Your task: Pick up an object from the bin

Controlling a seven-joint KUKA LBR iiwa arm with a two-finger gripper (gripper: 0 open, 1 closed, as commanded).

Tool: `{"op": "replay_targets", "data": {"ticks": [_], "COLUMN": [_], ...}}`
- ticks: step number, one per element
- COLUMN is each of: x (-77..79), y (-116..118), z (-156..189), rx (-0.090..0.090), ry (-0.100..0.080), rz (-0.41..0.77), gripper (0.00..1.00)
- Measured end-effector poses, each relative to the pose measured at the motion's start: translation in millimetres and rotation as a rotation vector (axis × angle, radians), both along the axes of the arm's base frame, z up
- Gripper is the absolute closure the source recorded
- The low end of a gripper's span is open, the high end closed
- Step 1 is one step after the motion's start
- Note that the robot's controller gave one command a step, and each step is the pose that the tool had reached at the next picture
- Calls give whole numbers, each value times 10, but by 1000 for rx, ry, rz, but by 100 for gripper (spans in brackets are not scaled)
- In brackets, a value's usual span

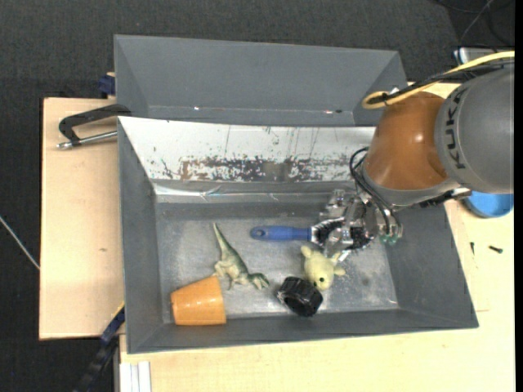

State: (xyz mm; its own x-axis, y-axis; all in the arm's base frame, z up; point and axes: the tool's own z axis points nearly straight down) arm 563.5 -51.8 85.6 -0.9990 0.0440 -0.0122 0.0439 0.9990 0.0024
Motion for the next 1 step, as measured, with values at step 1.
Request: {"op": "replay_targets", "data": {"ticks": [1], "x": [69], "y": [259], "z": [1421], "rx": [-1], "ry": [-1], "rz": [13], "gripper": [100]}}
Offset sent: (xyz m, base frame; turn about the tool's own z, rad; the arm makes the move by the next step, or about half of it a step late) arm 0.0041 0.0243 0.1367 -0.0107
